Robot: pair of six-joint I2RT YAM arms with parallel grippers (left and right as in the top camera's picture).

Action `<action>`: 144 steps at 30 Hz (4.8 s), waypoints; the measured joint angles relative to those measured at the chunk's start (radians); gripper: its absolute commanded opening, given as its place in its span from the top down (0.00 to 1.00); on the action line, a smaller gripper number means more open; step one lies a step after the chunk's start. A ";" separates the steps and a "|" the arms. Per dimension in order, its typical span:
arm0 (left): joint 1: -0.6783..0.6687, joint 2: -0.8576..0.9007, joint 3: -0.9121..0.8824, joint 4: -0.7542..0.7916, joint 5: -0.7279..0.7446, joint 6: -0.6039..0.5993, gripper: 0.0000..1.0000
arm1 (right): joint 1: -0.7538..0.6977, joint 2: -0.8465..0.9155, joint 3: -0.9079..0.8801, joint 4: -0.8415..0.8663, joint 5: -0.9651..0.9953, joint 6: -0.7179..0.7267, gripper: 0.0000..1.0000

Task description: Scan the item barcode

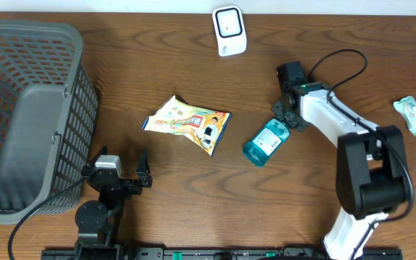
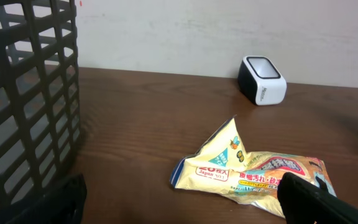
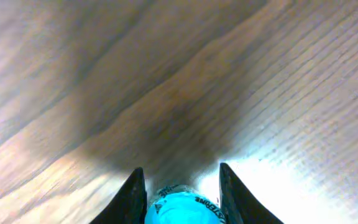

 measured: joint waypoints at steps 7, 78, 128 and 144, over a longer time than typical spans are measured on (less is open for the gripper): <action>0.000 0.000 0.000 0.000 0.000 0.000 0.02 | 0.001 -0.237 -0.003 0.010 -0.015 -0.113 0.98; 0.000 0.000 0.000 0.000 0.000 0.000 0.02 | 0.193 -0.303 0.010 0.009 0.225 -0.362 0.65; 0.000 0.001 0.000 0.000 0.000 0.000 0.02 | 0.031 -0.582 0.012 -0.217 -0.196 -1.595 0.01; 0.000 0.001 0.000 0.000 0.000 0.000 0.02 | -0.209 -0.308 0.012 -0.130 -0.670 -1.934 0.01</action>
